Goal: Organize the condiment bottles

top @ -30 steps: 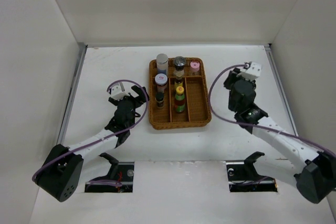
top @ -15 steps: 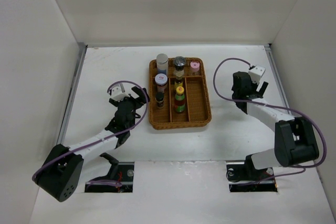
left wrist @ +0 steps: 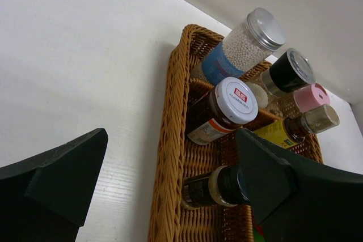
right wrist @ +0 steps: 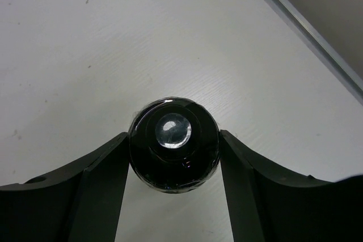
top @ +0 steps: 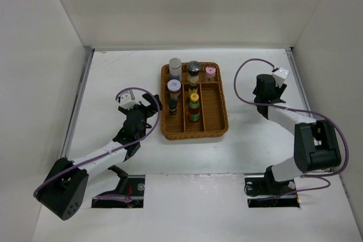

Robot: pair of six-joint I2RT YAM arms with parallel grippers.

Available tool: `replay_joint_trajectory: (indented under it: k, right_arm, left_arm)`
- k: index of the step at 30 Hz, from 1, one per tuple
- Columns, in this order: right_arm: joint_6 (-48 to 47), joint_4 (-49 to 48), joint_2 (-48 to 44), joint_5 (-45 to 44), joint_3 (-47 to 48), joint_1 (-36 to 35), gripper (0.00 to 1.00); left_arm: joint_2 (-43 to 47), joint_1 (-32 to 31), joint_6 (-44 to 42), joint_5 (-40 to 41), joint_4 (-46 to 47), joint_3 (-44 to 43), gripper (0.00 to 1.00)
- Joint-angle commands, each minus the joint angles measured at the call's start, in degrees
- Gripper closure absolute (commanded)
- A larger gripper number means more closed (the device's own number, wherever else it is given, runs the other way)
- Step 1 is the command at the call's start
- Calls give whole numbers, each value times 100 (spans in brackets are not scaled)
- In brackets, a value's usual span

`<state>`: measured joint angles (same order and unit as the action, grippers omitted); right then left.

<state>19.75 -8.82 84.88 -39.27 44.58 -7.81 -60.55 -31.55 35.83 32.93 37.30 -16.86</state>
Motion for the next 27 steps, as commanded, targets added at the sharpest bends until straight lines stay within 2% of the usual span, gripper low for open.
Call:
replay_joint_trajectory:
  k: [1,2,5,9,13,18,27]
  right_arm:
    - [135,-454,-59,121,244,83,48]
    - [135,-471,-146,86,244,57,52]
    - [3,-551,-559,-81,271,-144,53]
    - [-339,-577,-1201,-90,402,-917,53]
    - [-533,-629,-1299,217,648,-1700,51]
    - [-542,-1024,-922,683,886,-2439,51]
    - [-489,-1420,186,1281,1378,-2554,50]
  left_arm:
    - [-9,-13,55,-41,225,-1,0]
    - [-18,-13,55,-41,225,-1,0]
    - [-18,30,55,-23,225,-1,0]
    - [-9,92,64,12,208,8,0]
    - [-62,206,117,12,164,-19,0]
    - [-79,478,371,-32,-187,-98,0]
    - [-404,900,846,-84,-1040,-388,0]
